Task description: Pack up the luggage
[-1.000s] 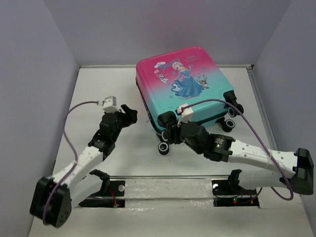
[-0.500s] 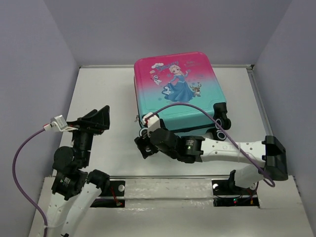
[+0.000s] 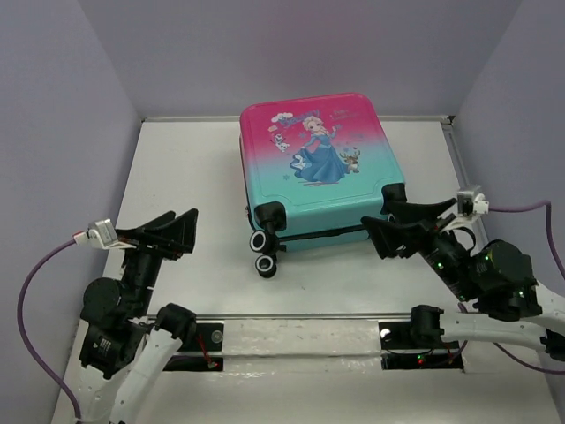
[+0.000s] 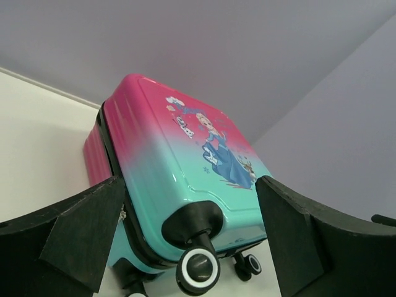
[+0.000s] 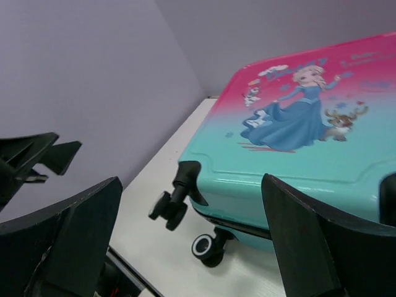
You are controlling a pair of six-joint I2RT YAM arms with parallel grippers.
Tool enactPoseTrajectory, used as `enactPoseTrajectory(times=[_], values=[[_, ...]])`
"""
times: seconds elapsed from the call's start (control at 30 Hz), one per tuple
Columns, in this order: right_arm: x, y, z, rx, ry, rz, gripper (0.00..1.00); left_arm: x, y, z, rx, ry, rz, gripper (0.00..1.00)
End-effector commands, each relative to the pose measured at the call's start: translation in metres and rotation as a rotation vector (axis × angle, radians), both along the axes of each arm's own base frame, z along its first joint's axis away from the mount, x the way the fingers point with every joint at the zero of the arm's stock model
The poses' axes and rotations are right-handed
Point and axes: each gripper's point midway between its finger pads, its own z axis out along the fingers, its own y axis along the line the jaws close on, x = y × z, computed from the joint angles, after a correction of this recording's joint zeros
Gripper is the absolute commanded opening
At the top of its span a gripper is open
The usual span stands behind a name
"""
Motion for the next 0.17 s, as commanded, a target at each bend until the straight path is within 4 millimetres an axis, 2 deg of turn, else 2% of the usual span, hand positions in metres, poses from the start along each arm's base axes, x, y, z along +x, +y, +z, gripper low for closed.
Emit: enactPoseTrajectory(times=[0.0, 0.13], values=[[0.022, -0.026, -0.062, -0.062, 0.065, -0.206, 1.0, -0.007, 0.004, -0.015, 0.032, -0.003, 0.005, 0.99], [0.029, -0.031, -0.082, -0.084, 0.081, -0.268, 1.0, 0.002, 0.001, -0.032, 0.024, 0.055, 0.009, 0.99]])
